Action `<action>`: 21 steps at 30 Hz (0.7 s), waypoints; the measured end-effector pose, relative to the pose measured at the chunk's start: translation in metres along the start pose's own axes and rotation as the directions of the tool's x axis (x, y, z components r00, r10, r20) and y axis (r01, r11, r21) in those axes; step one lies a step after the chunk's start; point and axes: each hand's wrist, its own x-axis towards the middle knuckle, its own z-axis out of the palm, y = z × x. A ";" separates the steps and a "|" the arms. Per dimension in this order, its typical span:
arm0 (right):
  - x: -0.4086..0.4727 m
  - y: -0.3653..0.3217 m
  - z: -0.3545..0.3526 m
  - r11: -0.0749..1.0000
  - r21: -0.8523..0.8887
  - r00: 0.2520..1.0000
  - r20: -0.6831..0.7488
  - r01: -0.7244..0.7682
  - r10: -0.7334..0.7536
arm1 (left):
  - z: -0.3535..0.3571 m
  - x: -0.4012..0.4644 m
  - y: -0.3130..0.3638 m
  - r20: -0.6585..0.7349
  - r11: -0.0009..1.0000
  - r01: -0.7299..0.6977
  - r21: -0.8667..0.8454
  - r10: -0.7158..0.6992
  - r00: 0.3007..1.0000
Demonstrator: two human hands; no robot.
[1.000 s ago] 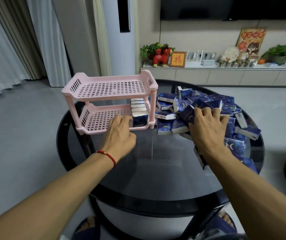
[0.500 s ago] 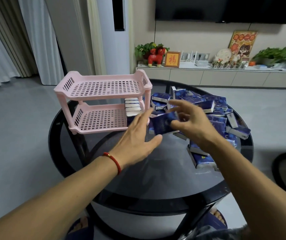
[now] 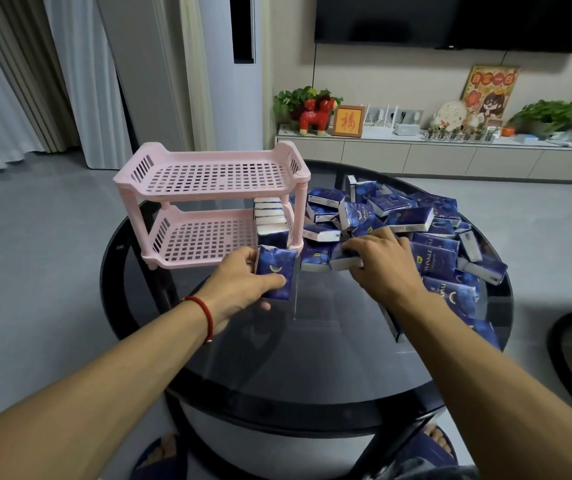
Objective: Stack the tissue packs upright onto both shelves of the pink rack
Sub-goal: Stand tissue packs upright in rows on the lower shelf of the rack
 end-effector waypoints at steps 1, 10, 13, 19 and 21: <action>0.002 -0.001 -0.002 1.000 0.009 0.999 -0.035 -0.007 0.008 | 0.000 0.000 0.000 0.000 1.000 0.000 -0.027 0.000 1.000; -0.016 -0.004 -0.055 0.328 0.909 0.966 0.251 -0.257 0.062 | 0.001 -0.003 0.006 0.053 0.974 0.054 -0.218 -0.044 0.998; -0.022 -0.008 -0.057 0.276 0.922 0.958 0.286 -0.273 -0.007 | 0.002 -0.005 0.008 0.122 0.960 0.097 -0.262 -0.067 0.990; -0.028 -0.039 -0.054 0.486 0.865 0.968 0.211 -0.121 -0.135 | -0.001 -0.016 0.013 0.404 0.933 0.189 -0.307 -0.053 0.913; -0.028 -0.050 -0.049 0.589 0.807 0.981 0.147 -0.045 -0.125 | -0.005 -0.015 0.009 0.436 0.965 0.136 -0.226 -0.025 0.900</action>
